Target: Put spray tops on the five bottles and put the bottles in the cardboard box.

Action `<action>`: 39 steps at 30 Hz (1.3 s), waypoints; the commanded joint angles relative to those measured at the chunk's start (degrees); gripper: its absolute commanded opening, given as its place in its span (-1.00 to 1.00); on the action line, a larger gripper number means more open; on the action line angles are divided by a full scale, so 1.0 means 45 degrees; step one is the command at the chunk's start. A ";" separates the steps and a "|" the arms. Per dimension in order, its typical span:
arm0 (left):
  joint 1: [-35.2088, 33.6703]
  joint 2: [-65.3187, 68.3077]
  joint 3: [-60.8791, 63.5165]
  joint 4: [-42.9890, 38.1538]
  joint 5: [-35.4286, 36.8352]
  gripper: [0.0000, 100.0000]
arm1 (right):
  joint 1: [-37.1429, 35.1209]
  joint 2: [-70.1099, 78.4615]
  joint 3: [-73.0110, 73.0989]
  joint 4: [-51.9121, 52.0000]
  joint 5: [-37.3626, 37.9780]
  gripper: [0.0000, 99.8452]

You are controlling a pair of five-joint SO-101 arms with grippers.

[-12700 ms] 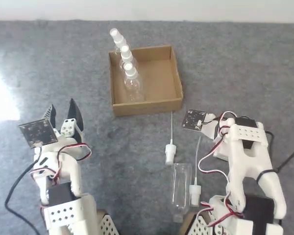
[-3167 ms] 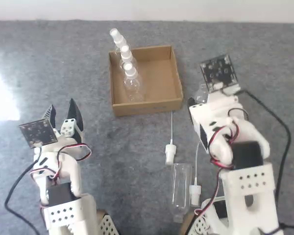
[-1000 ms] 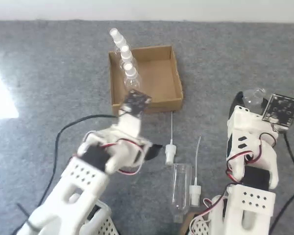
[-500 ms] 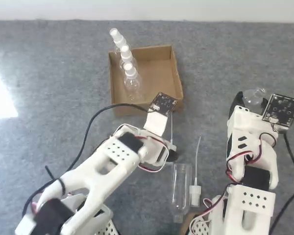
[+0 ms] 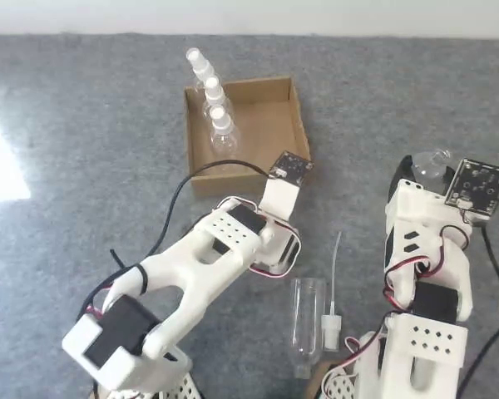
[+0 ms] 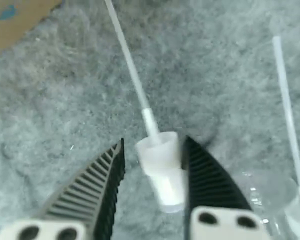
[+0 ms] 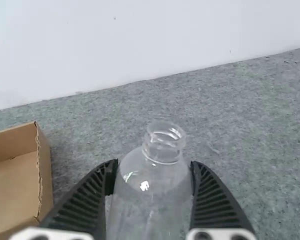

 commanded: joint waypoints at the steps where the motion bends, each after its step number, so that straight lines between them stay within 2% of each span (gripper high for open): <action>1: 0.0078 -0.0098 -0.0674 0.0215 -0.0254 -0.74 | 0.0166 -0.0244 -0.0156 -0.0342 -0.0039 -0.86; 8: 0.0078 -0.0098 -0.0635 0.0293 -0.0527 -0.87 | 0.0166 -0.0244 -0.0156 -0.0342 -0.0039 -0.86; 16: 0.0020 -0.0117 -0.0596 0.1055 -0.0879 -0.87 | 0.0147 -0.0244 -0.0156 -0.0303 -0.0039 -0.86; 22: 0.0000 0.0020 -0.0615 0.2188 -0.0879 -0.62 | 0.0147 -0.0244 -0.0137 -0.0283 -0.0039 -0.86; 24: -0.0156 0.0020 -0.0576 0.2247 -0.0879 -0.60 | 0.0127 -0.0244 -0.0137 -0.0264 -0.0039 -0.86; 33: -0.0313 0.0039 -0.0537 0.2168 -0.0957 -0.84 | 0.0107 -0.0244 0.0059 -0.0361 -0.0039 -0.86; 39: -0.0332 -0.0078 -0.0440 0.2266 -0.1797 -0.96 | 0.0068 -0.0264 0.0117 -0.0361 -0.0078 -0.86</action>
